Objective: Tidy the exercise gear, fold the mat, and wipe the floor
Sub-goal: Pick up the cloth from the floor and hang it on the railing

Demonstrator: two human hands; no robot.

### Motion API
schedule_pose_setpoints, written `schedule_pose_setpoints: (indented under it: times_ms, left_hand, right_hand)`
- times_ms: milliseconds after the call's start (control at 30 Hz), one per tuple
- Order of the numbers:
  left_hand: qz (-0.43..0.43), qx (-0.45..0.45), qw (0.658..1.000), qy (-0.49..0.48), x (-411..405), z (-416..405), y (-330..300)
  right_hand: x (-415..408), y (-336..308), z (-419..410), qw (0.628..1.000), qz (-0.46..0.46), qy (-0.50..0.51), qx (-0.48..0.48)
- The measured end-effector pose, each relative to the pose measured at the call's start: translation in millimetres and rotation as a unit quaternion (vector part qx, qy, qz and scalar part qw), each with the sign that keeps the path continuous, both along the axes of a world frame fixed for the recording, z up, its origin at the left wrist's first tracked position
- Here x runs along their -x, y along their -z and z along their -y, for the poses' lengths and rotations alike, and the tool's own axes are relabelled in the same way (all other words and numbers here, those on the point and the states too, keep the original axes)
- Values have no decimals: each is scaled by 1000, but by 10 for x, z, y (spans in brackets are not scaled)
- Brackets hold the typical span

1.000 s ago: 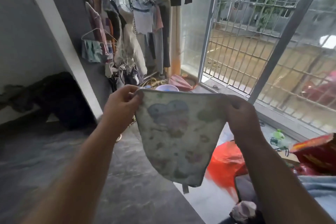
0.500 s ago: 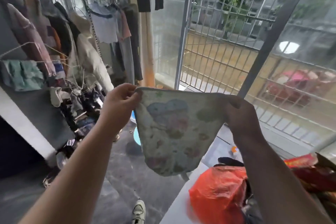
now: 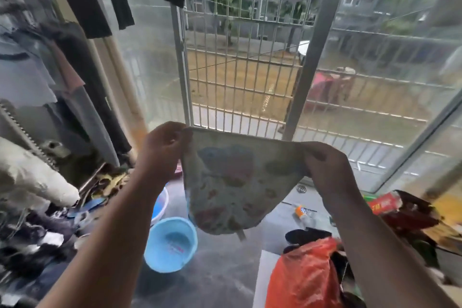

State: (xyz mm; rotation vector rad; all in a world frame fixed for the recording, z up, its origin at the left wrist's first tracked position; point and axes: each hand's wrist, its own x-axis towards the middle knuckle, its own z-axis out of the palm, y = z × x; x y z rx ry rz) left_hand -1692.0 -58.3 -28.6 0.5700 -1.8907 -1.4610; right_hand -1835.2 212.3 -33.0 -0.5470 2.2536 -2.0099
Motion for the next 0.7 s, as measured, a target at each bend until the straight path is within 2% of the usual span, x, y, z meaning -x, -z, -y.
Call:
schedule_pose_setpoints:
  times_ms: [167,367,700]
  left_hand:
    - [14,-8,999,33,857,426,29]
    - [17,-3,999,32,1999,875,112]
    - [-6,1,1000,-26,3770,1435,-17]
  right_hand:
    - [741,-15,248,1000,-1,27,-7]
    - [1927,100,675,1000,3,11,18]
    - [3904,48,1474,998,18,-55,18]
